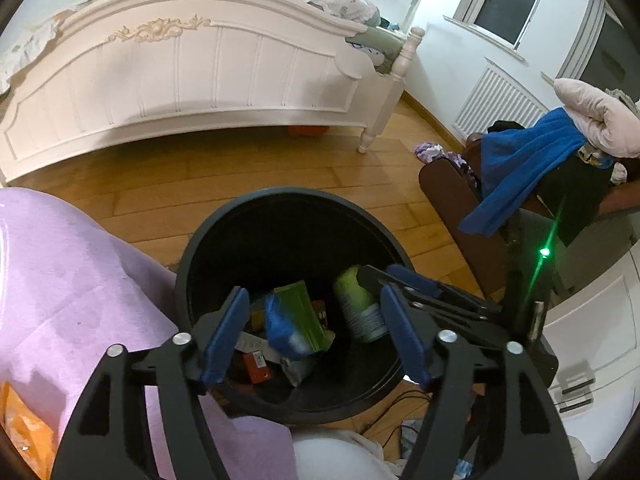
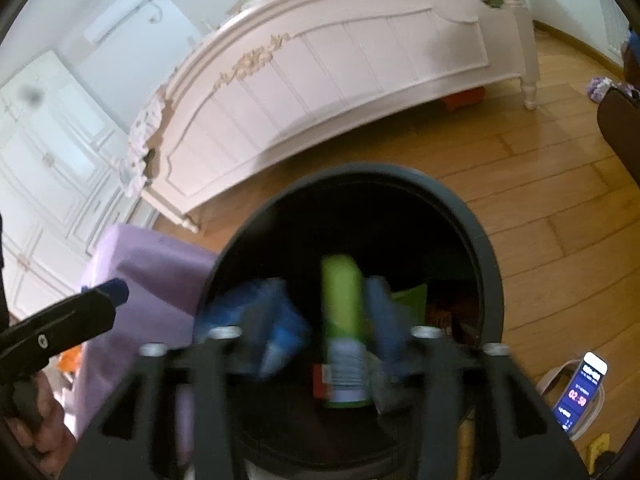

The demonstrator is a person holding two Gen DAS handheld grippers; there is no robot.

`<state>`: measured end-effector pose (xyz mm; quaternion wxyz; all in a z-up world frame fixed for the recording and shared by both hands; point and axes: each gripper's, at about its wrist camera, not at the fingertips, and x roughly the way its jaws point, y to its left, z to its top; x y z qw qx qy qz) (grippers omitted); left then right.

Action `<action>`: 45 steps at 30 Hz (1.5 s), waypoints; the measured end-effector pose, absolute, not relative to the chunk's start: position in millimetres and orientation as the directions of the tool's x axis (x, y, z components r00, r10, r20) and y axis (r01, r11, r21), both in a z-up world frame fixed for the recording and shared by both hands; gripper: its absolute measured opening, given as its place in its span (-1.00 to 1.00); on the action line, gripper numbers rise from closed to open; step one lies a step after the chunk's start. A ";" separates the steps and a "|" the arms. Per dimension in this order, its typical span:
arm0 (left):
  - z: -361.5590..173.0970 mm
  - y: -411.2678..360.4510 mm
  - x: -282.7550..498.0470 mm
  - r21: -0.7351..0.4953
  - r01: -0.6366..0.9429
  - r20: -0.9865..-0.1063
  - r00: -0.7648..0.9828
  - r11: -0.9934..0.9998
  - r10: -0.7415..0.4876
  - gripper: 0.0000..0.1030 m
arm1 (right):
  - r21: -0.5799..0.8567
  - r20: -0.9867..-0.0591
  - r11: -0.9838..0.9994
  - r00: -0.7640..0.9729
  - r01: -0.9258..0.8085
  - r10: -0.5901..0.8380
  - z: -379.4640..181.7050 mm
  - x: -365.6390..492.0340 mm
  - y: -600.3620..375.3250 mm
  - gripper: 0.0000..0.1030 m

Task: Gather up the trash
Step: 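Open both tools to drop the wipe pack and gum into the bin, then grasp the purple bottle with the left tool while the right tool grasps the white pom-pom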

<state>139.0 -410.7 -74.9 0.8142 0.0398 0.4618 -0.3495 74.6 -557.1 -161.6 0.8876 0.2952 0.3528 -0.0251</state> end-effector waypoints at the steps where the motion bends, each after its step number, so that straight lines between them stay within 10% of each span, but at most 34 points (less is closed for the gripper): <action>1: -73.2 -408.4 138.9 -0.259 0.602 -0.778 0.333 0.755 -0.533 0.37 | 0.510 -0.637 0.823 0.754 0.252 0.163 -159.6 73.1 -557.5 0.36; 35: -44.0 -89.4 91.0 -0.311 0.108 -0.716 0.626 0.944 -0.308 0.52 | 0.324 -0.599 0.891 0.659 -0.319 0.454 -49.2 80.7 -295.9 0.37; 45: -69.6 -63.4 102.0 -0.292 0.138 -0.769 0.555 0.946 -0.318 0.02 | 0.215 -0.680 0.836 0.536 -0.505 0.499 -51.5 86.2 -208.9 0.37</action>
